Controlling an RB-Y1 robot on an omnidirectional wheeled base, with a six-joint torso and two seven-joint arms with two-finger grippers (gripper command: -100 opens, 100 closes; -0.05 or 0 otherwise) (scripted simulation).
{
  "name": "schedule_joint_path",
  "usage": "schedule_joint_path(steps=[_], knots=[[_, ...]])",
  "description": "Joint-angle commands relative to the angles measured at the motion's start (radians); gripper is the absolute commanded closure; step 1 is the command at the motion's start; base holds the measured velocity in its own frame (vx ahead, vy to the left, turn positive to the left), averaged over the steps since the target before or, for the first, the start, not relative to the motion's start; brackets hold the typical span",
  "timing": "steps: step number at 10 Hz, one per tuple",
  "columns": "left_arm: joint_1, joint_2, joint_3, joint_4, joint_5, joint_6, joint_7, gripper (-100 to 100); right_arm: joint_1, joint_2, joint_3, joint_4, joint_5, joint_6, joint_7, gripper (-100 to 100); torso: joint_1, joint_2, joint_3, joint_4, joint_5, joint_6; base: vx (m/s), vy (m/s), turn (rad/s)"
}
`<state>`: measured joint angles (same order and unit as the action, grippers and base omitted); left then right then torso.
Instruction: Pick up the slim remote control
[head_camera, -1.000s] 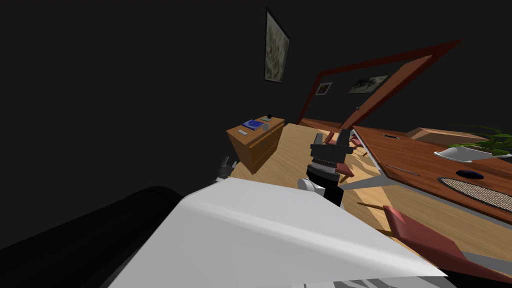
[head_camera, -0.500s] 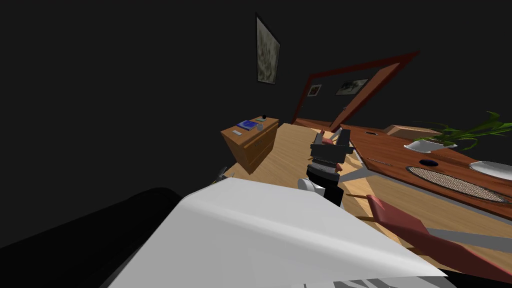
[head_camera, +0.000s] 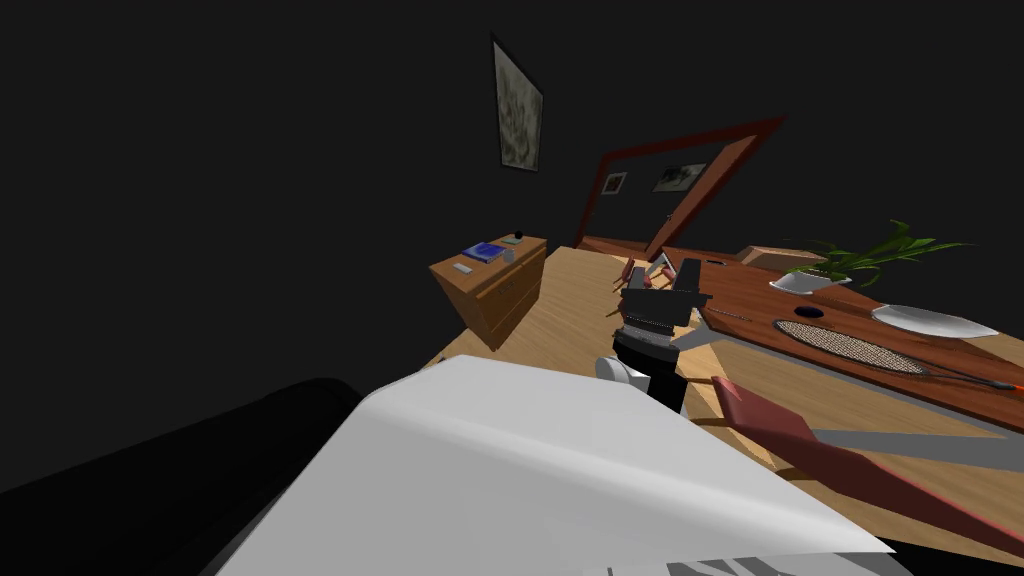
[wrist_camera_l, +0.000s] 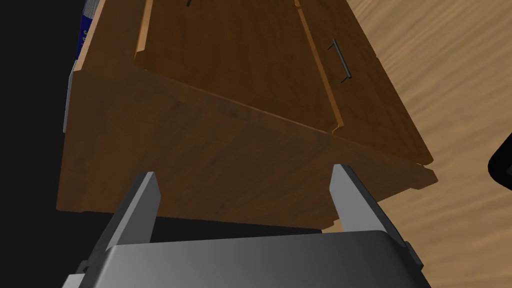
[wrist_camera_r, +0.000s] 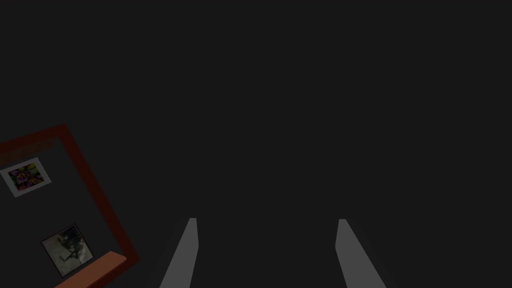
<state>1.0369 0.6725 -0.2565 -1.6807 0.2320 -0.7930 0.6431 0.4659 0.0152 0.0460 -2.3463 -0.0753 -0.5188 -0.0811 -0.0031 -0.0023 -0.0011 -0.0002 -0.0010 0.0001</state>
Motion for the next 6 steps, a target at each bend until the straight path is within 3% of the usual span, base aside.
schedule_joint_path(steps=[1, 4, 5, 6], knots=[[0.018, 0.037, -0.012, 0.035, 0.011, -0.002, 0.014, -100, 0.000, 0.000, 0.000, 0.000, 0.000, 0.000, 0.000, 0, 0.000, 0.000, 0.000, 0.000, 0.000, 0.000, 0.049, -0.060, -0.071], [0.093, 0.127, -0.065, 0.139, 0.050, -0.059, 0.061, -100, 0.000, 0.000, 0.000, 0.000, 0.000, 0.000, 0.000, 0, 0.001, 0.000, 0.000, 0.000, 0.000, 0.000, 0.066, -0.071, -0.126], [0.093, 0.147, -0.065, 0.165, 0.050, -0.059, 0.061, -100, 0.000, 0.000, 0.000, 0.000, 0.000, 0.000, 0.000, 0, 0.001, -0.002, -0.001, 0.000, 0.000, 0.000, 0.078, -0.055, -0.071], [0.128, 0.182, -0.091, 0.212, 0.068, -0.088, 0.081, -100, 0.000, 0.000, 0.000, 0.000, 0.000, 0.000, 0.000, 0, 0.001, -0.002, -0.001, 0.000, 0.000, 0.000, 0.111, -0.070, -0.152]])
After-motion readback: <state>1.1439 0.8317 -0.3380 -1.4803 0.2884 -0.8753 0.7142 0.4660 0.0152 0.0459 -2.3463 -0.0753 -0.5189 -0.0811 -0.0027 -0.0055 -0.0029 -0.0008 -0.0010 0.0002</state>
